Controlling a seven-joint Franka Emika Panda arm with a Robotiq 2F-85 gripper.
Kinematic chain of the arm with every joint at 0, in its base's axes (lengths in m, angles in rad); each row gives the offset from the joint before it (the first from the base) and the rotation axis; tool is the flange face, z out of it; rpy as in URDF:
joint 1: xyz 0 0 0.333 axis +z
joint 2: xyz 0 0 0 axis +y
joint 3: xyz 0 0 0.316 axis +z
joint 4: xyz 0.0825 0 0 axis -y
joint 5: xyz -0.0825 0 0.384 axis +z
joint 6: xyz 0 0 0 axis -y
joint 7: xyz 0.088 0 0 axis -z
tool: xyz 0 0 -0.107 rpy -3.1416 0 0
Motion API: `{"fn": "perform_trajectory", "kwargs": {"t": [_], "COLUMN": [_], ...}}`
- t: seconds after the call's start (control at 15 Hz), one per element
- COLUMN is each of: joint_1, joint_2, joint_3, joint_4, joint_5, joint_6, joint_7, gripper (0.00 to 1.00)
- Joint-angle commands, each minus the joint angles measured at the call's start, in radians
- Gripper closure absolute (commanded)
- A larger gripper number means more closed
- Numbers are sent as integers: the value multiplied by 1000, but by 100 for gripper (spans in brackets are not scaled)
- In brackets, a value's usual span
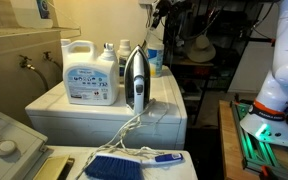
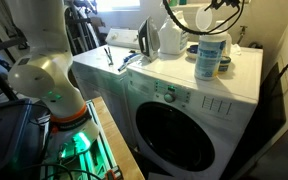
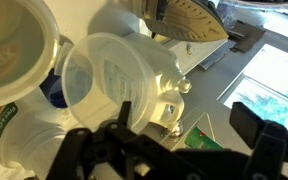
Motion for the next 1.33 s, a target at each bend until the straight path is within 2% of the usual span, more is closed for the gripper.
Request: {"fn": "perform_trajectory", "kwargs": {"t": [0.0, 0.33, 0.53, 0.93, 1.13, 1.27], "joint_1": [13, 20, 31, 30, 58, 55], "joint_2": [-40, -166, -242, -350, -363, -345], "joint_3": [-8, -29, -37, 2, -23, -42], "joint_4": [-39, -57, -59, -110, -123, -137], "joint_5": [-30, -166, -309, -599, -647, -620], "joint_6": [37, 104, 165, 290, 275, 269], "joint_7": [17, 75, 149, 293, 330, 305], "gripper": [0, 0, 0, 0, 0, 0]}}
